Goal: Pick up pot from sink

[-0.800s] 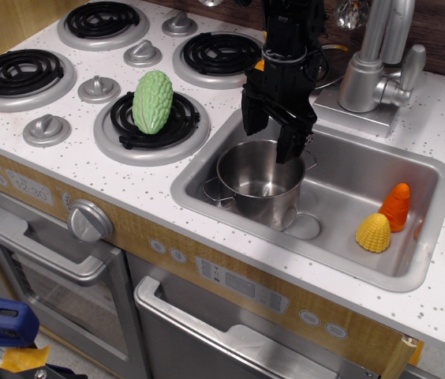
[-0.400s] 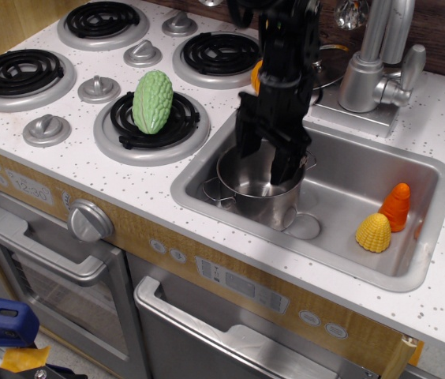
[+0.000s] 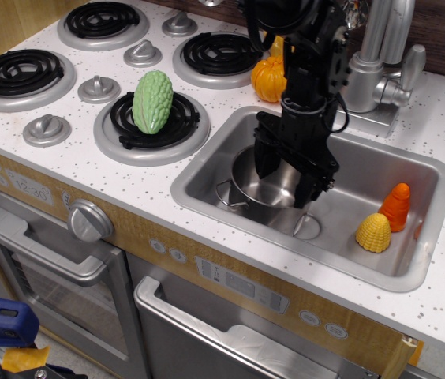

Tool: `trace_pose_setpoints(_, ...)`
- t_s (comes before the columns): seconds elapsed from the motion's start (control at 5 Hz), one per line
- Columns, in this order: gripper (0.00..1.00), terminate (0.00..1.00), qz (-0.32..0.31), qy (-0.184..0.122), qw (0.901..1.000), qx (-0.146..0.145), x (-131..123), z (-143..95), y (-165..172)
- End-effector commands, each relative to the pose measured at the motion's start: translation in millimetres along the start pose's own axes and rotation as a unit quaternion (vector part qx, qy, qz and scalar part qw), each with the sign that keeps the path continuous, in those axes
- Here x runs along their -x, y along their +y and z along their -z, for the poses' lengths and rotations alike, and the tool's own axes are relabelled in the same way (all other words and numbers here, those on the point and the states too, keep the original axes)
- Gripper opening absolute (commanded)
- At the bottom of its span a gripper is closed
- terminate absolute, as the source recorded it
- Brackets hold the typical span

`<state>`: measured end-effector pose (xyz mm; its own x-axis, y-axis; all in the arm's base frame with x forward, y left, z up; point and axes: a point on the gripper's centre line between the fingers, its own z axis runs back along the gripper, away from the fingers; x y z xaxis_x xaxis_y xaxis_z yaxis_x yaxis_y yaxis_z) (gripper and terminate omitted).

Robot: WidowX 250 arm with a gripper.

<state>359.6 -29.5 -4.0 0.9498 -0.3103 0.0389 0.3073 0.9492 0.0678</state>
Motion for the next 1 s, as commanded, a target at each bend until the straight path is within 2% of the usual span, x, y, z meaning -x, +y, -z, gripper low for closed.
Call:
trace_pose_setpoints(0.0, 1.00, 0.00, 0.003, -0.050, 0.9986, -0.018, -13.5, -26.6, 4.5)
trace_pose_setpoints(0.2, 1.00, 0.00, 0.011, -0.037, 0.9992, -0.004, -19.0, -33.1, 12.3)
trace_pose_setpoints(0.8, 1.00, 0.00, 0.008, -0.061, 0.9980, 0.016, -13.3, -8.0, 10.8)
